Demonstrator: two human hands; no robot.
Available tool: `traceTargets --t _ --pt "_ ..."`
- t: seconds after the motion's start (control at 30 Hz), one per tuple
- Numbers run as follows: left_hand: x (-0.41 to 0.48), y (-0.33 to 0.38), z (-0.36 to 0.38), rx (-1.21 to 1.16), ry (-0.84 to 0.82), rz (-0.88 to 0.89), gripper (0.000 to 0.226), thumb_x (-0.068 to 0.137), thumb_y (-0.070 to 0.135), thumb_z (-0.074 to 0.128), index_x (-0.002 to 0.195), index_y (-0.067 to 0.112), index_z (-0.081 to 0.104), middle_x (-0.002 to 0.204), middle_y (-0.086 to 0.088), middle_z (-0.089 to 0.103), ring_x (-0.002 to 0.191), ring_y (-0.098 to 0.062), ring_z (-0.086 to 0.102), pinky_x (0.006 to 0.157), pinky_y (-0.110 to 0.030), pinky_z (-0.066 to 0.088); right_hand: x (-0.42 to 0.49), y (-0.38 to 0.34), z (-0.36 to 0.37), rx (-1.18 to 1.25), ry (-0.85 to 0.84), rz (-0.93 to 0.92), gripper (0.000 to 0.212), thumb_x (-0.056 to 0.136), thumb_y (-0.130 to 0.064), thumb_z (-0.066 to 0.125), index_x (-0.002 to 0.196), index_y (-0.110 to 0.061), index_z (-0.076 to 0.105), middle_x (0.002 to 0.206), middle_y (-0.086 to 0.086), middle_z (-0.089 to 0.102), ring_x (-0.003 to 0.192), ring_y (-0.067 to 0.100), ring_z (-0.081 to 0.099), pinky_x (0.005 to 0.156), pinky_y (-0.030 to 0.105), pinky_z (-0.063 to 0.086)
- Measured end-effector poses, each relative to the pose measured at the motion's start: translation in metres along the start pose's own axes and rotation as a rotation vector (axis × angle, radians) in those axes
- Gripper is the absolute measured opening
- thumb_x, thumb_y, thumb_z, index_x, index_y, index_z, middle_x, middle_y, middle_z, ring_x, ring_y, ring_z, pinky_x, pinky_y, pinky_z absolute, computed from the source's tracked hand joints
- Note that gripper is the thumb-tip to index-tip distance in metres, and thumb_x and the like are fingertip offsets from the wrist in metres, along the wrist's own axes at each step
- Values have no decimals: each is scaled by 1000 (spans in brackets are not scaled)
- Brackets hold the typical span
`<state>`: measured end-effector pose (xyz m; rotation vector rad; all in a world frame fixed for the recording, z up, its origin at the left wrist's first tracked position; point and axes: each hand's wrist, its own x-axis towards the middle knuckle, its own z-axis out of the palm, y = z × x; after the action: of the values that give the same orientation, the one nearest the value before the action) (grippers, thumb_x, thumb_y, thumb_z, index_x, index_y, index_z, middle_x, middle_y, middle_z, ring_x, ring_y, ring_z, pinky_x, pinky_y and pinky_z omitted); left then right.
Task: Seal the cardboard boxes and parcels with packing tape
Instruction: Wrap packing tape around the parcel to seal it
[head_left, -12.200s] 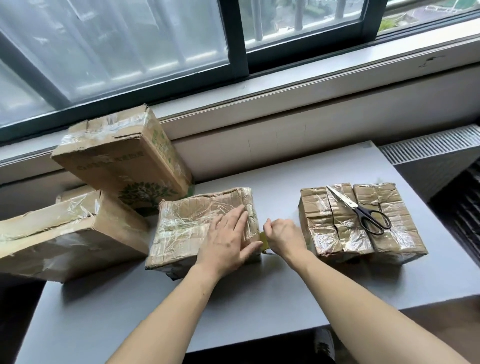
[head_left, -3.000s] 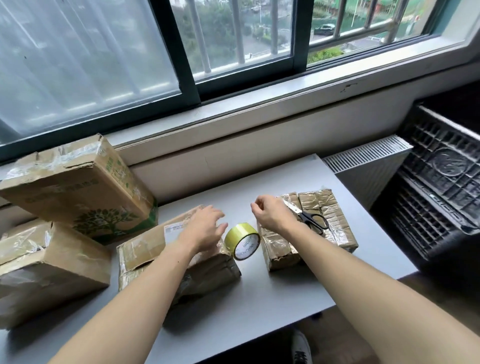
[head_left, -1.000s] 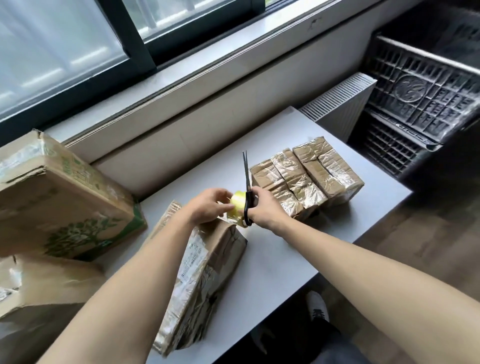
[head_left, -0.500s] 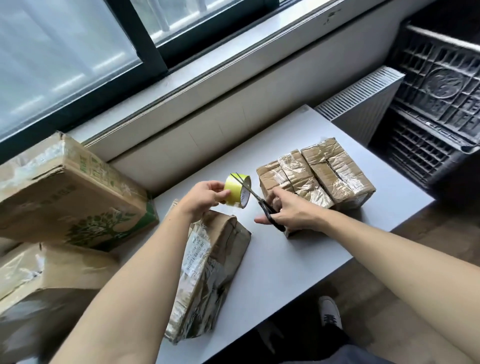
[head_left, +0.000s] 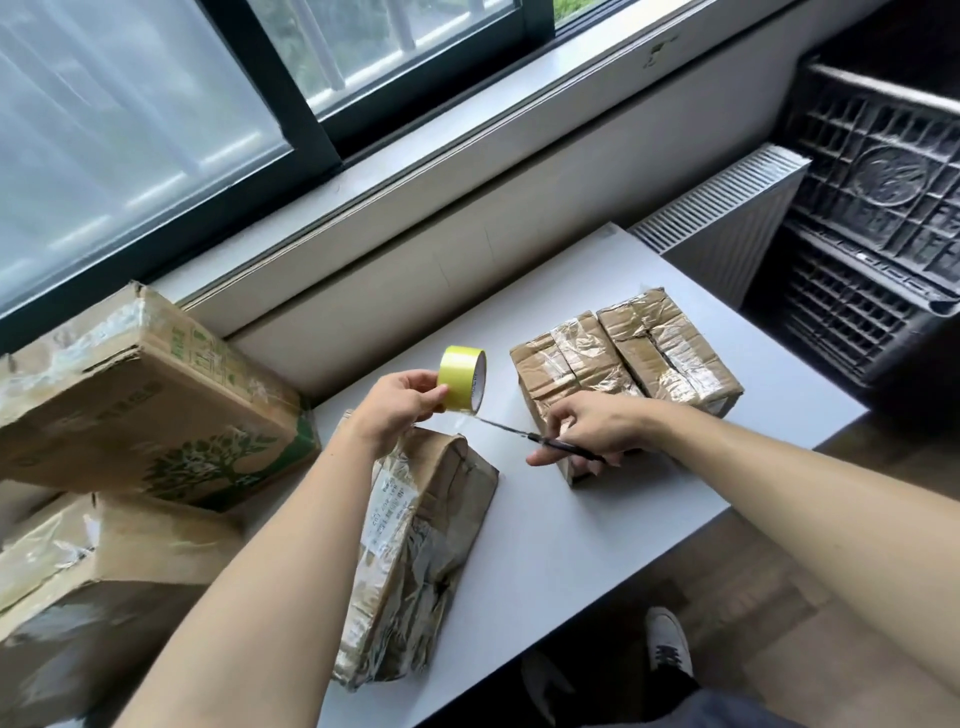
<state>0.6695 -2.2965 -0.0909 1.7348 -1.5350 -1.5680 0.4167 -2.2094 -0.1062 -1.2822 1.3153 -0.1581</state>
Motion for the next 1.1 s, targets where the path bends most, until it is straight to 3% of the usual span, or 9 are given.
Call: traceTargets --t 0.17,0.33,0.47,0.6,0.9,1.1 --pt "2 0 2 18 61 15 21 92 7 68 111 12 72 85 1 69 69 -8 53 68 -22 38 14 -5 8 98 -33 44 53 74 -51 84 100 -12 58 61 3 57 50 19 51 42 22 31" --pt "4 1 0 12 55 39 21 91 4 68 108 15 72 79 11 72 66 9 60 63 -5 42 25 -18 11 60 -35 20 49 80 -48 81 102 -11 57 66 4 56 48 16 51 42 23 31" --pt "5 -1 -4 -6 56 38 23 89 4 70 111 9 73 87 4 74 79 0 64 79 -12 44 37 -21 15 68 -23 -2 45 80 -47 81 98 -12 58 64 4 56 48 17 51 43 23 31" --pt "5 -1 -4 -15 48 46 25 89 2 68 114 3 71 97 -6 73 78 -2 64 71 -3 46 44 -22 17 48 14 -52 39 79 -40 84 91 -13 58 61 5 56 44 18 50 42 21 27" --pt "12 -5 -4 -44 15 -8 26 89 5 70 115 4 73 102 -6 74 94 -11 63 83 -16 43 47 -24 12 -71 29 -58 41 79 -35 85 93 -5 61 57 3 59 38 17 50 39 18 31" --pt "13 -8 1 -36 11 -13 28 89 7 70 117 4 72 107 -6 74 90 -6 62 78 -10 44 50 -26 16 -148 10 -49 31 84 -29 82 86 -10 58 59 7 62 33 16 51 37 18 33"
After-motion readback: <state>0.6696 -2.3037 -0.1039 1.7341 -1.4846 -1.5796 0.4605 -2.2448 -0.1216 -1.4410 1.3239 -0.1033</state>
